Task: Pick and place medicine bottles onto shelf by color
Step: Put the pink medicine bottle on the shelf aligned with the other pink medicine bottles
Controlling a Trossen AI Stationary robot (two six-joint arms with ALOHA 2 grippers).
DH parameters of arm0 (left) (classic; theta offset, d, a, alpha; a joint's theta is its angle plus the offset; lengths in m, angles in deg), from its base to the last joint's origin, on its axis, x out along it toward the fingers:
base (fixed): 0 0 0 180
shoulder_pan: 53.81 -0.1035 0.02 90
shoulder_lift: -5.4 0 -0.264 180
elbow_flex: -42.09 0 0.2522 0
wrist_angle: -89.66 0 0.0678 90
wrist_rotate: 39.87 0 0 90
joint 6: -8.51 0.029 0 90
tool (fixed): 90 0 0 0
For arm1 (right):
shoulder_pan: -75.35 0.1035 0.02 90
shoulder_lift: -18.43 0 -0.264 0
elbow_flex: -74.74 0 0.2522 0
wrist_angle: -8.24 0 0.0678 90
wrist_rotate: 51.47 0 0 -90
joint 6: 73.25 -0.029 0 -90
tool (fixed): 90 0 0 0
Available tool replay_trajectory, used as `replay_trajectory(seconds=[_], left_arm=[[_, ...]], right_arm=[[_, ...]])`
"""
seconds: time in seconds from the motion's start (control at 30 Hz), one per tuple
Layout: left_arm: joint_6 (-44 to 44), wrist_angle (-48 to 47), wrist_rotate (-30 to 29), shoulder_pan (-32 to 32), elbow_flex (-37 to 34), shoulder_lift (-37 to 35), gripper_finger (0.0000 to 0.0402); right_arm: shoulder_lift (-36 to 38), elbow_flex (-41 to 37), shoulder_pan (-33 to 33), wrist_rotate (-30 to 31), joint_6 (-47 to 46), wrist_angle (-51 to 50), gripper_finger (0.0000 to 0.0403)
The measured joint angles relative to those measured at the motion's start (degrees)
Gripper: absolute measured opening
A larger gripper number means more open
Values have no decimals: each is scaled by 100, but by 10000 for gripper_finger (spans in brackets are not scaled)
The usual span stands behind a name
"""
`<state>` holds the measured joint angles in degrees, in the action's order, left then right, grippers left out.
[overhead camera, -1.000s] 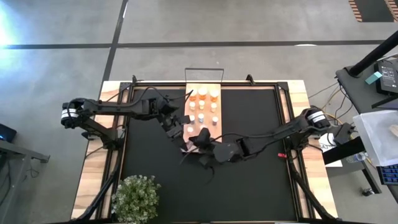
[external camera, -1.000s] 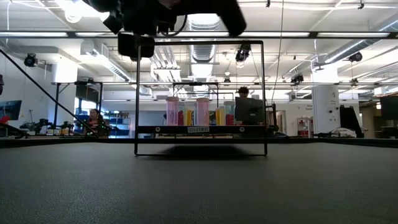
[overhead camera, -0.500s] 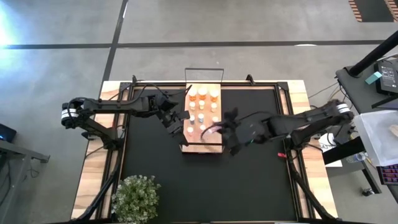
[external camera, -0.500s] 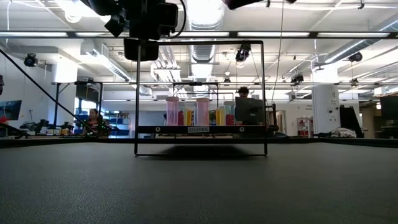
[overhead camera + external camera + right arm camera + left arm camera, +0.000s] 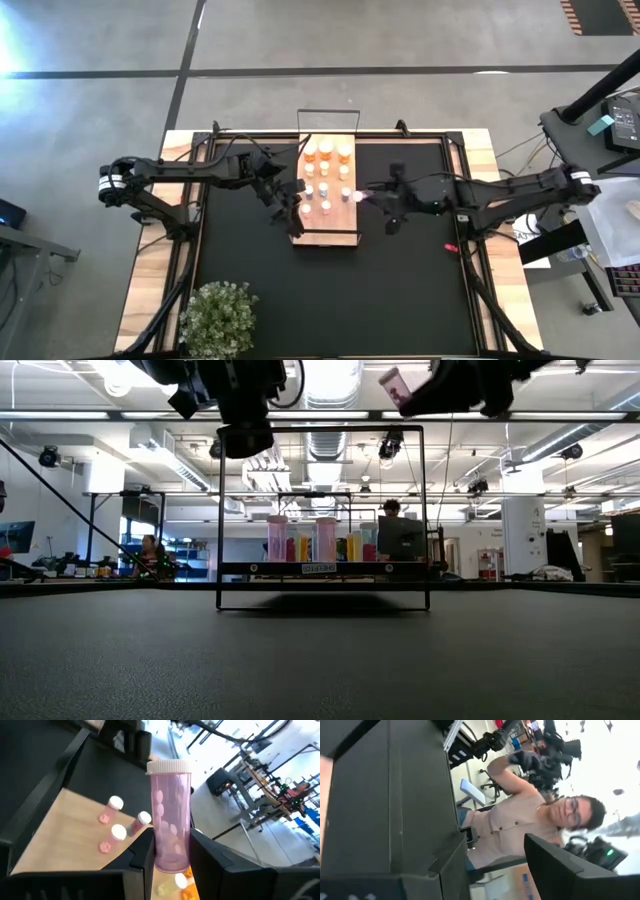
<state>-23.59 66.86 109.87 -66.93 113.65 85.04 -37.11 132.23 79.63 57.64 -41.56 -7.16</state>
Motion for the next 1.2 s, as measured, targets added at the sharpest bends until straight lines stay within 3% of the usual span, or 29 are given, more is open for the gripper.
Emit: replay_trajectory(seconds=[0.2,0.43,0.53,0.63,0.73,0.83,1.0,1.2], left_arm=[[1105,-95,142,-6,0,-96,183],[2183,-569,11,-165,-9,-733,183],[2802,-1065,-827,-203,-9,-1177,183],[3214,-1454,-2332,-193,-20,-1600,183],[3258,-1365,-3826,-177,-138,-1953,183],[3252,-1032,-4884,-177,-433,-2249,183],[3243,-604,-5641,-177,-1033,-2709,183],[3087,-250,-5728,-179,-1780,-3242,183]], right_arm=[[272,-1174,-364,-612,-367,1616,91],[-77,-2188,-664,-1159,-929,3682,97],[-361,-2569,-741,-1212,-1202,4607,100],[-749,-2947,-797,-1216,-1505,5596,100],[-1201,-3205,-802,-1214,-1853,6533,101],[-1730,-3290,-799,-1226,-2192,7219,101],[-2732,-3115,-807,-1227,-2336,7862,101],[-3806,-2827,-844,-1226,-2675,8483,99]])
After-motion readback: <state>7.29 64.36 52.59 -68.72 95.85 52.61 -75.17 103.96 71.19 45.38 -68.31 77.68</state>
